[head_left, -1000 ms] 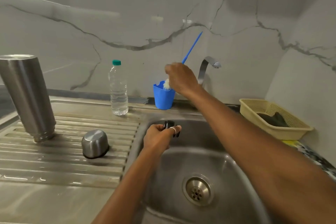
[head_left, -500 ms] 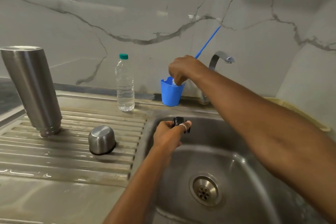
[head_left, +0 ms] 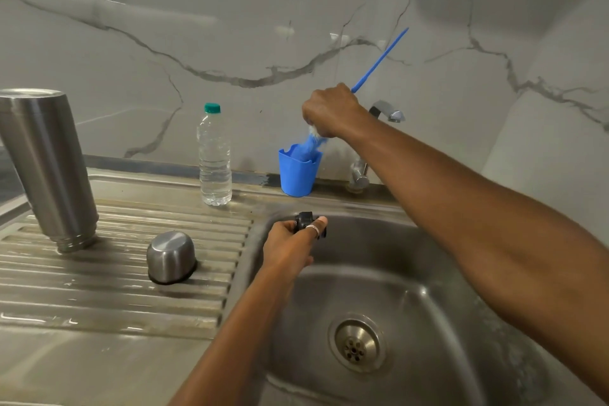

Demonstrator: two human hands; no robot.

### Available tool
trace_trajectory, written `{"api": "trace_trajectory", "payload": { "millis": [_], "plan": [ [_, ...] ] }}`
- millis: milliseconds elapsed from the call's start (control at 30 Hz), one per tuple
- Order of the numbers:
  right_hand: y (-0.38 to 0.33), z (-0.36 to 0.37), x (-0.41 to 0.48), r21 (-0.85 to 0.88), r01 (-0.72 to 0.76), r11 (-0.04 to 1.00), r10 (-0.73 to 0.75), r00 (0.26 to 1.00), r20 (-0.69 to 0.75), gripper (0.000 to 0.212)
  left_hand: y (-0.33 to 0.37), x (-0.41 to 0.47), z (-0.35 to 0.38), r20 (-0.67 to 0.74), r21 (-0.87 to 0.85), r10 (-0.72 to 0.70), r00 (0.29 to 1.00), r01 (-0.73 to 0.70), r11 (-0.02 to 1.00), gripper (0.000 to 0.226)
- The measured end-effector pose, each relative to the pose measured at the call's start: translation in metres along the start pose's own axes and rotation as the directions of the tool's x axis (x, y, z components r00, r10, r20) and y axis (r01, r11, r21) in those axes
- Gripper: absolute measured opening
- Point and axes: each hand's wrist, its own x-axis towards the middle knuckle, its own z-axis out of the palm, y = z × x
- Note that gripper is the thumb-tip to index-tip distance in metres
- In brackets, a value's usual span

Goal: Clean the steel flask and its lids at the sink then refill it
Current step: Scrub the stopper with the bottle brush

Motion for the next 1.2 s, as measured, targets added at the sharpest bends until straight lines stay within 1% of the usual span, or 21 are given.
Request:
{"api": "trace_trajectory", "payload": {
  "millis": [100,233,300,367,500,633,667,800,867,967,1067,1200],
  "plan": [
    [0.01,-0.016,-0.008,-0.052,-0.021,0.998,0.02,0.999,-0.025,0.013,0.002,-0.002,0.001,-0.003,0.011,0.013,1.0,-0.013,1.0,0.037],
    [0.021,-0.029,-0.018,-0.045,-0.038,0.998,0.036,0.998,-0.055,0.022,0.004,-0.003,0.0,0.001,0.011,0.011,1.0,-0.011,1.0,0.033],
    [0.024,-0.03,-0.022,-0.004,-0.046,0.999,0.046,0.997,-0.063,0.014,0.004,-0.001,0.0,-0.001,0.012,0.006,1.0,-0.006,1.0,0.036],
    [0.026,-0.027,-0.027,0.035,-0.048,0.998,0.051,0.996,-0.073,0.012,0.003,-0.001,0.0,-0.001,0.016,0.008,1.0,-0.008,1.0,0.037],
    [0.028,-0.02,-0.039,0.119,-0.059,0.991,0.067,0.996,-0.066,0.016,0.003,-0.001,0.002,0.0,0.031,0.021,1.0,-0.021,0.999,0.035],
    [0.027,-0.01,-0.046,0.196,-0.077,0.978,0.09,0.994,-0.058,0.031,0.002,0.0,0.002,0.003,0.017,0.017,1.0,-0.017,1.0,0.039],
    [0.027,-0.009,-0.047,0.216,-0.084,0.973,0.1,0.993,-0.065,0.03,0.002,-0.001,0.002,0.002,0.016,0.017,1.0,-0.017,1.0,0.039],
    [0.022,-0.002,-0.054,0.3,-0.13,0.945,0.163,0.983,-0.086,0.014,0.002,-0.002,0.003,-0.01,0.028,0.03,0.999,-0.03,0.999,0.035],
    [0.015,0.004,-0.061,0.334,-0.153,0.93,0.184,0.981,-0.064,0.011,0.003,-0.003,0.003,-0.011,0.026,0.035,0.999,-0.035,0.999,0.035],
    [0.007,0.018,-0.068,0.39,-0.193,0.9,0.241,0.968,-0.077,0.006,0.004,-0.005,0.004,-0.008,0.027,0.034,0.999,-0.034,0.999,0.037],
    [0.001,0.029,-0.072,0.416,-0.198,0.888,0.251,0.965,-0.077,0.002,0.005,-0.005,0.003,-0.016,0.026,0.032,0.999,-0.031,0.999,0.037],
    [-0.009,0.039,-0.075,0.446,-0.217,0.868,0.29,0.952,-0.1,0.008,0.005,-0.007,0.003,-0.014,0.026,0.036,0.999,-0.036,0.999,0.035]
  ]
}}
